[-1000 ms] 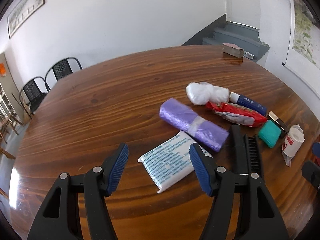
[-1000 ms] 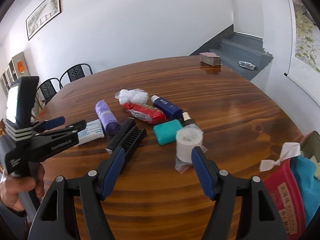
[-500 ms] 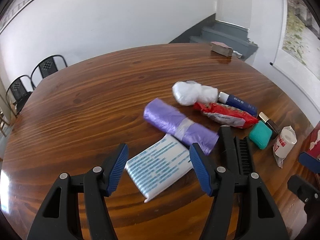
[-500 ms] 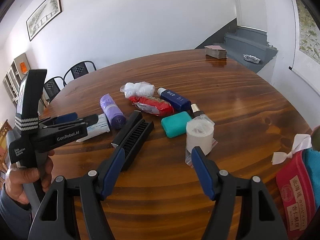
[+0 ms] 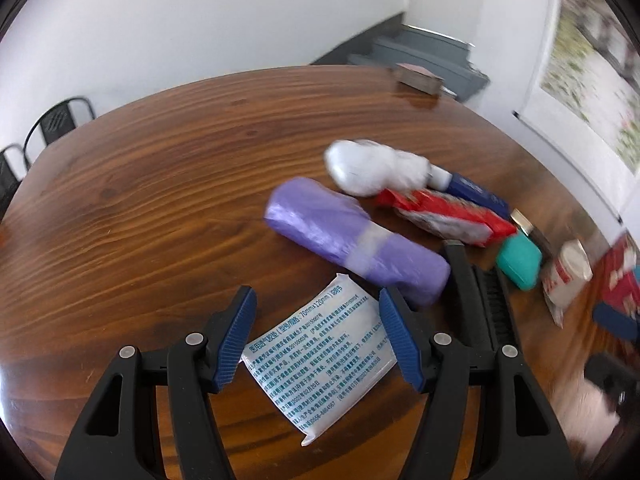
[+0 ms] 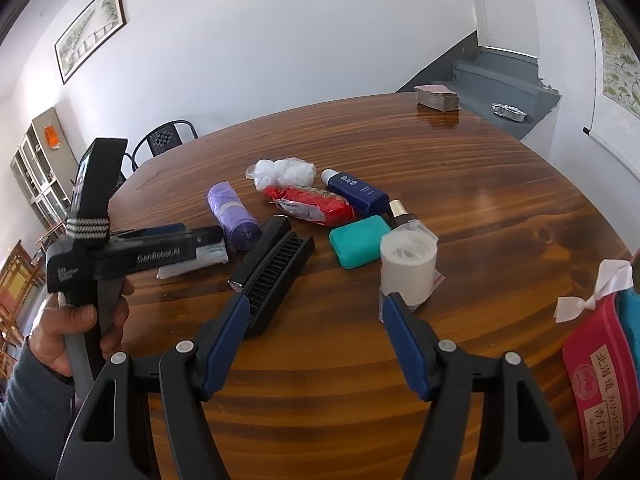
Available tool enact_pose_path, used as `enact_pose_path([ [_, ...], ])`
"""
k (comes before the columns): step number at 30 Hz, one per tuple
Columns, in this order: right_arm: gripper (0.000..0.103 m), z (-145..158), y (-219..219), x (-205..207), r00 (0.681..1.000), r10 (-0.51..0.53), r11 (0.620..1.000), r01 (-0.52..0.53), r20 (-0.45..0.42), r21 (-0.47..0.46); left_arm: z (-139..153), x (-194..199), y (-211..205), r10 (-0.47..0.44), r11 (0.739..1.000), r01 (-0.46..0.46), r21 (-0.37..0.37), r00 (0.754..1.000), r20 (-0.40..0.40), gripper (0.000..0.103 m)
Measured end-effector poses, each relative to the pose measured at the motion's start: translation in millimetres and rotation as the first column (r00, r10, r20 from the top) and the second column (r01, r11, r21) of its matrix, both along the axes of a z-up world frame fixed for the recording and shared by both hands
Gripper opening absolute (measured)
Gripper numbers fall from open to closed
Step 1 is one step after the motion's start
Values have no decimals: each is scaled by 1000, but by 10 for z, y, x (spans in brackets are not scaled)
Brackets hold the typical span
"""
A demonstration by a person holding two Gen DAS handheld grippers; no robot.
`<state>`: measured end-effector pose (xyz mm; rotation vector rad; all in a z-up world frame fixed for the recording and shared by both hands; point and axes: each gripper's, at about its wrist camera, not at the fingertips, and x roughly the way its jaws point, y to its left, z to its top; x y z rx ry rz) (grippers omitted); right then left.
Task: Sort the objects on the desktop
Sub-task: 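Grasp the white printed packet with the left gripper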
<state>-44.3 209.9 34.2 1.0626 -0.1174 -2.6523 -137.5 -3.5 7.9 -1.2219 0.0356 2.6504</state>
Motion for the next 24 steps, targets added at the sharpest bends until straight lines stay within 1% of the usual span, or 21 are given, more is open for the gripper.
enact_pose_path([
  [6,73,-27,65,-17,1000,-18,1000,18,9,-9,20,261,120,-96,992,95,-87,995,-15,67],
  [8,73,-31,61,-19,1000,-16,1000,16,8,-7,36,346,125,-112,989,111,-97,994,-12,67],
  [12,73,-46,42,-22,1000,-7,1000,7,9,-1,39,469,51,-111,991,111,-75,994,4,67],
  [17,73,-54,31,-25,1000,-5,1000,5,11,0,36,633,-38,-109,994,109,-3,993,42,67],
  [21,73,-63,30,-21,1000,-5,1000,5,13,0,80,801,-86,-91,996,90,17,995,35,67],
  [24,73,-69,23,-13,1000,-1,1000,1,13,2,132,878,-97,-114,993,114,29,993,29,67],
])
